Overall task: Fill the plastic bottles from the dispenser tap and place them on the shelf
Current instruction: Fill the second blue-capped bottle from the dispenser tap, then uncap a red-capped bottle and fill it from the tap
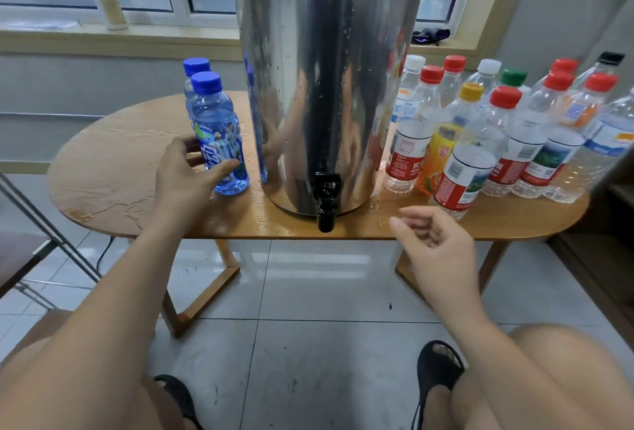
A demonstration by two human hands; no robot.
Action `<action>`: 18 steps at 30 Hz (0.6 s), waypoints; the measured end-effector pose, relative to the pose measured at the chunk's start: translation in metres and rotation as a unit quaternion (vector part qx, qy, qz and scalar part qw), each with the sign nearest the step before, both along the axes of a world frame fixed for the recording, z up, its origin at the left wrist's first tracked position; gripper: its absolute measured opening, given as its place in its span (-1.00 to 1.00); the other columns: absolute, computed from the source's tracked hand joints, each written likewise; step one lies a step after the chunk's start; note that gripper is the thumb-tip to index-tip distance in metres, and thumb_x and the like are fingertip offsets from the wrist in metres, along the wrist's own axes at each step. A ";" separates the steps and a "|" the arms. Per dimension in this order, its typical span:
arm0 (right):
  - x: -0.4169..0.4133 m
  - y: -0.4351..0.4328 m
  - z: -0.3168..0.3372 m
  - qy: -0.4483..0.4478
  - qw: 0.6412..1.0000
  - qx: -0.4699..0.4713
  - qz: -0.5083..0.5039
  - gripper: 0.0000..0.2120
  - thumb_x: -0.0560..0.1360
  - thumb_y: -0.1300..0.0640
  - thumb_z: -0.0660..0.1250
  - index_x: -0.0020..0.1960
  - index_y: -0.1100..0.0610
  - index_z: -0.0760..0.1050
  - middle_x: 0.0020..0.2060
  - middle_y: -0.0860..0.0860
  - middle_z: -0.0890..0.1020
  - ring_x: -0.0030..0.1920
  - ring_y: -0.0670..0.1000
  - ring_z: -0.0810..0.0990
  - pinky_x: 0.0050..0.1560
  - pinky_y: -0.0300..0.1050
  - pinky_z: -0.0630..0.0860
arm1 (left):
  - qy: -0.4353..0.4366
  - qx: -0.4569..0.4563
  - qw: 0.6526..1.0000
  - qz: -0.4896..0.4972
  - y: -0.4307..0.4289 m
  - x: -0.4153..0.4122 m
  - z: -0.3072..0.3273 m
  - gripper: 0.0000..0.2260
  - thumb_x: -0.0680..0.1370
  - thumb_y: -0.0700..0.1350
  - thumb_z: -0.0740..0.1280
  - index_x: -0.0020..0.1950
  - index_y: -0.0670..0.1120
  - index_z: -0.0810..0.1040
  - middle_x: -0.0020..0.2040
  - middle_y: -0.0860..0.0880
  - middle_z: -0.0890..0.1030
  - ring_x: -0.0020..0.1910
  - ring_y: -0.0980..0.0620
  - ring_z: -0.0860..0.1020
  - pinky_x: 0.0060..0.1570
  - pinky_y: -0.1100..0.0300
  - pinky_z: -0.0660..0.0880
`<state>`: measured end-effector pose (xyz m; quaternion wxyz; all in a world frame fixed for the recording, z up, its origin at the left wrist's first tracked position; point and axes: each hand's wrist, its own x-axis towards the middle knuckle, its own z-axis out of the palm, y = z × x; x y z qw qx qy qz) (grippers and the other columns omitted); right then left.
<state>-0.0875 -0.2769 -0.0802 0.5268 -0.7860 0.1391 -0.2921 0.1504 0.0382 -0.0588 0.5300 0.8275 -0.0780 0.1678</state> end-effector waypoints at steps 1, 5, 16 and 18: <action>-0.001 -0.007 0.004 -0.012 1.000 -0.003 -0.017 -0.82 0.56 0.03 0.56 0.14 -0.06 0.67 -0.06 -0.19 0.72 0.02 -0.12 0.70 0.02 -0.28 0.63 | -0.001 -0.005 1.000 0.003 0.002 -0.001 -0.001 -0.34 0.43 0.06 0.71 0.44 0.04 0.50 0.32 0.12 0.64 0.17 0.24 0.64 0.09 0.20 0.62; 0.001 -0.034 0.015 -0.060 0.994 0.006 -0.087 -0.81 0.57 0.03 0.57 0.14 -0.01 0.67 -0.05 -0.11 0.73 0.00 -0.08 0.71 0.06 -0.19 0.65 | 0.017 -0.033 0.999 0.003 0.008 -0.012 0.000 -0.41 0.46 0.10 0.68 0.39 0.07 0.50 0.26 0.10 0.65 0.18 0.17 0.66 0.09 0.13 0.63; 0.015 -0.093 0.015 -0.068 0.973 -0.021 -0.221 -0.39 0.39 -0.23 0.67 0.29 -0.05 0.49 0.18 -0.05 0.63 0.15 -0.07 0.65 0.20 -0.01 0.65 | 0.076 0.003 0.989 -0.128 0.004 -0.059 -0.020 -0.70 0.58 -0.04 0.58 0.25 0.06 0.59 0.02 0.02 0.72 -0.02 0.03 0.68 0.02 0.00 0.65; 0.021 -0.097 0.011 -0.051 0.975 -0.023 -0.215 -0.31 0.34 -0.29 0.67 0.33 -0.12 0.45 0.24 -0.12 0.61 0.23 -0.12 0.63 0.25 0.04 0.64 | 0.070 0.031 0.986 -0.149 -0.002 -0.070 -0.024 -0.73 0.59 -0.06 0.57 0.24 0.08 0.60 0.01 0.08 0.72 -0.01 0.04 0.69 0.04 0.03 0.65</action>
